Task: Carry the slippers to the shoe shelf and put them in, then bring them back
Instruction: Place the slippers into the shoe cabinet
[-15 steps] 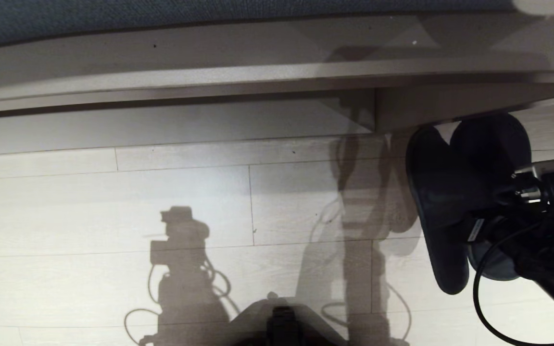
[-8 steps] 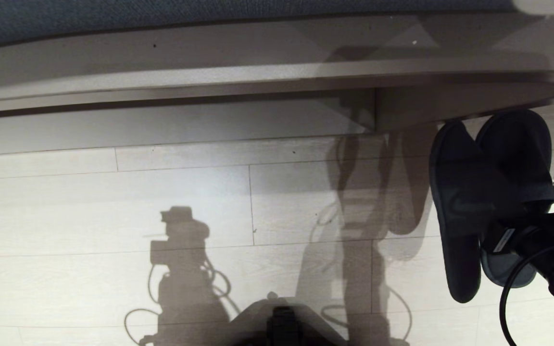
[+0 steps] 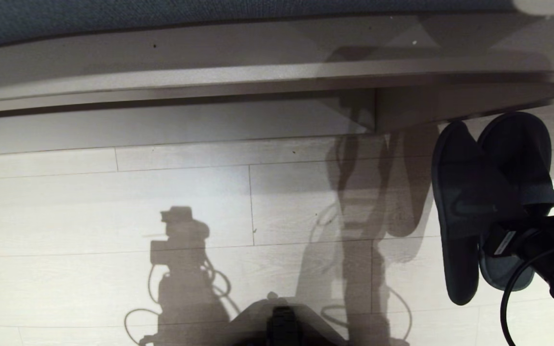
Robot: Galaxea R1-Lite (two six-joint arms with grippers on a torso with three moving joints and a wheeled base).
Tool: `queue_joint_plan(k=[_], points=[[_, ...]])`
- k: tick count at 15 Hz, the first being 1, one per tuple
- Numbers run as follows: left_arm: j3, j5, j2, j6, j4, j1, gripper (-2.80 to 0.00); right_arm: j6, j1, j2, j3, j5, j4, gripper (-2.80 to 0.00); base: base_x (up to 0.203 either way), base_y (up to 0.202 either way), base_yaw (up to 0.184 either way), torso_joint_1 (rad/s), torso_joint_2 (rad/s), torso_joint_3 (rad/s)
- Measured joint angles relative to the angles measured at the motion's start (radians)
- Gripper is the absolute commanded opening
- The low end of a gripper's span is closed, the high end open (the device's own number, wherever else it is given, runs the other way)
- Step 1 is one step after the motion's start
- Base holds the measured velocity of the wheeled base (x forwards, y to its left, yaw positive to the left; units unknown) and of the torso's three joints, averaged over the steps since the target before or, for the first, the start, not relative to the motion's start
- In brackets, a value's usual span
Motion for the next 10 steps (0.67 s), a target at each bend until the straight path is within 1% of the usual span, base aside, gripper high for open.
queue_joint_plan(k=[4, 5, 10], points=[[0.000, 0.001, 0.000, 0.001, 0.000, 0.000, -2.80, 0.000, 0.000, 0.005, 0.000, 0.001, -0.001, -2.80, 0.000, 0.000, 0.000, 0.000, 0.00, 0.000], [0.000, 0.001, 0.000, 0.001, 0.000, 0.000, -2.80, 0.000, 0.000, 0.006, -0.001, 0.001, -0.003, -2.80, -0.069, 0.000, 0.003, 0.001, 0.01, -0.001], [0.000, 0.000, 0.000, 0.001, 0.001, 0.000, -2.80, 0.000, 0.000, 0.006, 0.000, 0.000, -0.001, -2.80, -0.187, 0.000, 0.001, 0.002, 0.00, 0.001]])
